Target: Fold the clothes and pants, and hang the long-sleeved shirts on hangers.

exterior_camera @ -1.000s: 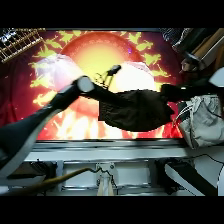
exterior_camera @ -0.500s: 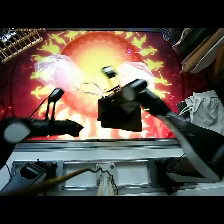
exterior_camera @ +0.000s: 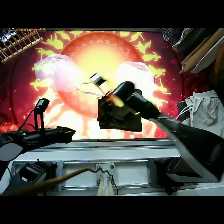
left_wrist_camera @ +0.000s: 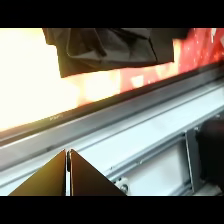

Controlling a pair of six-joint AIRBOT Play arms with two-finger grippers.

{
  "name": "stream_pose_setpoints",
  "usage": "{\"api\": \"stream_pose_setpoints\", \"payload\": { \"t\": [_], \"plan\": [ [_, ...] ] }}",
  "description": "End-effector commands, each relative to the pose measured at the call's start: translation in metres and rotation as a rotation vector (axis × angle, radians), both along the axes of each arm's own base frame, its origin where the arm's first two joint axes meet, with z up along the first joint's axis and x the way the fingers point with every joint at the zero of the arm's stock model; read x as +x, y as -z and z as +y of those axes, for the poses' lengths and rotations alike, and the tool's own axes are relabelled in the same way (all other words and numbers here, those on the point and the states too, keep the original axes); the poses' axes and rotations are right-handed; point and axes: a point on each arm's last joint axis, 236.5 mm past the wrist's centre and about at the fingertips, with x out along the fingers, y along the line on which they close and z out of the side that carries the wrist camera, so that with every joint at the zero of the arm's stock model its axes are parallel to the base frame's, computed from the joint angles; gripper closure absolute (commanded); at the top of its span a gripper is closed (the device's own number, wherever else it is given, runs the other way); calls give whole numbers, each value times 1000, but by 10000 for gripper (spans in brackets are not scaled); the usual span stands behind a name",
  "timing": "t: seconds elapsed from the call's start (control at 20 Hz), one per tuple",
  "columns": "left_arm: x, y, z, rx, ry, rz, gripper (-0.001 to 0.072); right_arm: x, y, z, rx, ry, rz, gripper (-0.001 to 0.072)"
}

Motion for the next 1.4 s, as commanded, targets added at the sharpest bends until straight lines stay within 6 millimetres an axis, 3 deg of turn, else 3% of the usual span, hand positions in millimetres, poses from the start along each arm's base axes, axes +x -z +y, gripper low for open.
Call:
{"api": "stream_pose_setpoints", "payload": {
  "t": [0.0, 0.1, 0.15, 0.2, 0.3, 0.35, 0.6, 0.9, 1.1, 1.15, 1.3, 1.35],
  "plan": [
    [10, 0, 0, -8, -31, -22, 698, 41, -38, -122, -29, 256, -121, 388],
    [17, -3, -1, -17, -41, -42, 684, 44, -30, -186, 120, 497, -94, 389],
    [20, -4, -2, -22, -47, -53, 684, 38, -17, -206, 221, 612, -48, 388],
    [24, -6, -2, -26, -49, -71, 684, 27, -3, -209, 359, 664, 30, 383],
    [33, -9, -4, -38, -66, -95, 666, 12, 13, -195, 605, 659, 153, 262],
    [37, -9, -5, -42, -74, -102, 581, 8, 23, -195, 674, 685, 186, 246],
    [45, 5, -8, -17, -65, -76, 568, 1, 75, -201, 686, 726, 325, 246],
    [49, 11, -8, -3, -55, -74, 568, 0, 103, -182, 742, 738, 440, 247],
    [53, 11, -9, -5, -63, -81, 569, 3, 113, -158, 765, 737, 472, 251],
    [55, 11, -9, -6, -66, -84, 568, 5, 114, -149, 780, 738, 481, 290],
    [55, 11, -10, -11, -68, -82, 569, -4, 120, -127, 768, 700, 521, 503],
    [55, 11, -11, -17, -68, -79, 569, -6, 121, -124, 754, 685, 523, 500]
  ]
}}
